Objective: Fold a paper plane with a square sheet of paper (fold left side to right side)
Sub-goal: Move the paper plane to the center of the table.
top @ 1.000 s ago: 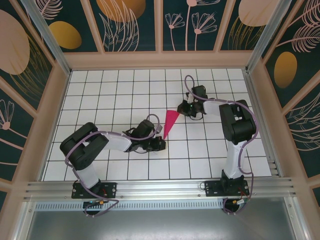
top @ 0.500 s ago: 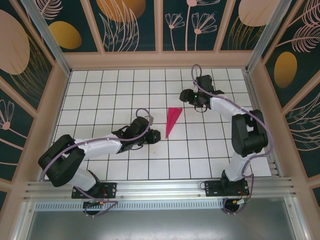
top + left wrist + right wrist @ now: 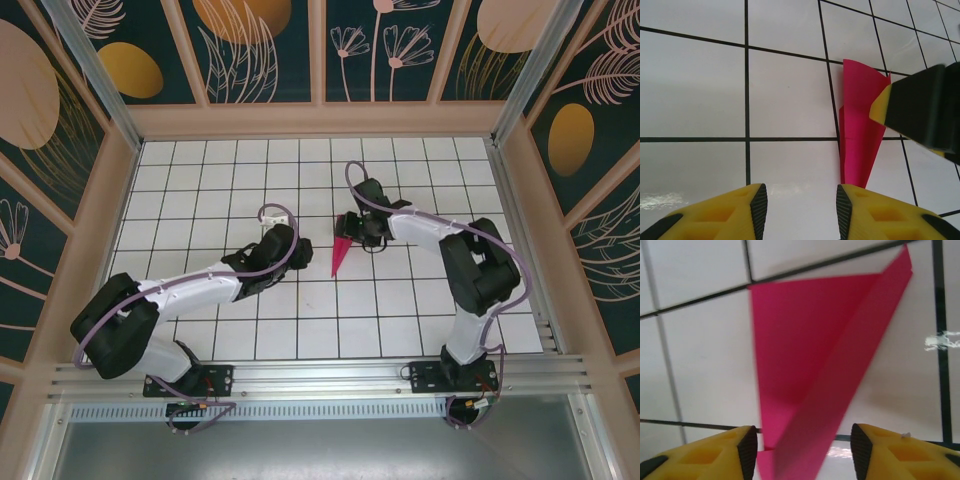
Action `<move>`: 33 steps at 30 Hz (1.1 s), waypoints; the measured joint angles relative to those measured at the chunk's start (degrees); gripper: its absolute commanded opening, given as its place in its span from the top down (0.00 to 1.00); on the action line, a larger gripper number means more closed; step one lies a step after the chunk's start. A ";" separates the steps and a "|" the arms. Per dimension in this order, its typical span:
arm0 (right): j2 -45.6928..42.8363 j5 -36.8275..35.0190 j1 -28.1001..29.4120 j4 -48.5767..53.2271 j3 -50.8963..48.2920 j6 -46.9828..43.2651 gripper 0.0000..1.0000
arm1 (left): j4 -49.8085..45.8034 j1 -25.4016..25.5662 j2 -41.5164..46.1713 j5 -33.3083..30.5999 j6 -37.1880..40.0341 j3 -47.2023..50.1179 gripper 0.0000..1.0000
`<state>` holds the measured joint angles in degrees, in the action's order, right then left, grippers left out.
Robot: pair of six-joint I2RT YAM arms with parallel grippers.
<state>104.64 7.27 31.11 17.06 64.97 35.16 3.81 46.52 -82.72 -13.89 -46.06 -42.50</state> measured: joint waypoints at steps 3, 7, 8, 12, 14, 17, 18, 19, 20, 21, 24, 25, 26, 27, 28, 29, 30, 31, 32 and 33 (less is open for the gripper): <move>0.66 -0.22 -0.04 1.20 0.00 0.20 0.88 | -0.44 0.00 1.05 -0.52 0.00 0.20 0.55; -0.31 0.72 -0.04 1.07 -0.22 0.22 1.00 | -1.07 0.00 2.45 -1.70 0.00 0.20 0.54; -1.20 1.46 -0.04 0.72 -0.66 -0.09 1.00 | -1.20 0.00 2.62 -1.95 0.00 0.20 0.54; -6.88 5.57 -0.07 -2.49 -4.66 -0.96 1.00 | -1.77 0.00 2.97 -2.95 0.00 0.20 0.53; -9.62 8.68 -0.63 -5.62 -8.11 -1.55 1.00 | -1.99 0.00 3.26 -3.17 0.00 0.20 0.52; -10.49 12.35 -3.21 -9.20 -13.40 -1.88 0.99 | -2.03 0.00 3.87 -3.19 0.00 0.20 0.51; -10.23 12.87 -4.50 -9.57 -14.97 -2.16 0.96 | -2.05 0.00 4.02 -3.26 0.00 0.20 0.50; -9.97 13.31 -5.88 -9.55 -16.31 -2.47 0.88 | -2.12 0.00 4.15 -3.34 0.00 0.20 0.50; -9.79 13.40 -7.52 -9.22 -17.40 -2.99 0.81 | -2.21 0.00 4.24 -3.39 0.00 0.20 0.48; -9.73 13.20 -8.59 -8.68 -17.84 -3.28 0.73 | -2.40 0.00 4.31 -3.50 0.02 0.20 0.47; -10.60 9.88 -10.29 -5.70 -17.40 -4.94 0.56 | -2.86 0.00 4.74 -4.13 0.09 0.20 0.44; -11.37 8.33 -10.14 -4.07 -16.76 -5.53 0.53 | -3.02 0.00 4.98 -4.39 0.07 0.20 0.43; -12.22 6.60 -9.86 -2.10 -15.69 -6.19 0.52 | -3.04 0.00 5.25 -4.66 0.07 0.20 0.42; -13.09 5.09 -9.46 -0.46 -14.53 -6.56 0.50 | -3.06 0.00 5.55 -4.83 0.09 0.22 0.40; -14.14 3.41 -8.90 1.05 -13.29 -6.78 0.49 | -3.06 0.00 5.90 -5.01 0.24 0.28 0.38; -15.28 1.70 -8.09 2.29 -12.09 -6.91 0.49 | -3.06 0.00 6.25 -5.27 0.39 0.35 0.35; -16.26 0.61 -7.19 3.32 -11.10 -6.95 0.48 | -3.04 0.00 6.58 -5.51 0.42 0.42 0.33; -17.29 -0.39 -5.97 4.07 -10.29 -6.80 0.48 | -2.97 0.00 6.97 -5.81 0.50 0.63 0.30; -18.21 -1.03 -4.57 4.59 -9.79 -6.60 0.48 | -2.95 0.00 7.39 -6.14 0.50 0.90 0.27; -18.78 -1.44 -3.41 4.81 -9.60 -6.25 0.48 | -2.93 0.00 7.69 -6.29 0.55 1.09 0.24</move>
<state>85.86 5.82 27.70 21.87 55.37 28.91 0.89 46.52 -75.02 -20.18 -45.52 -41.41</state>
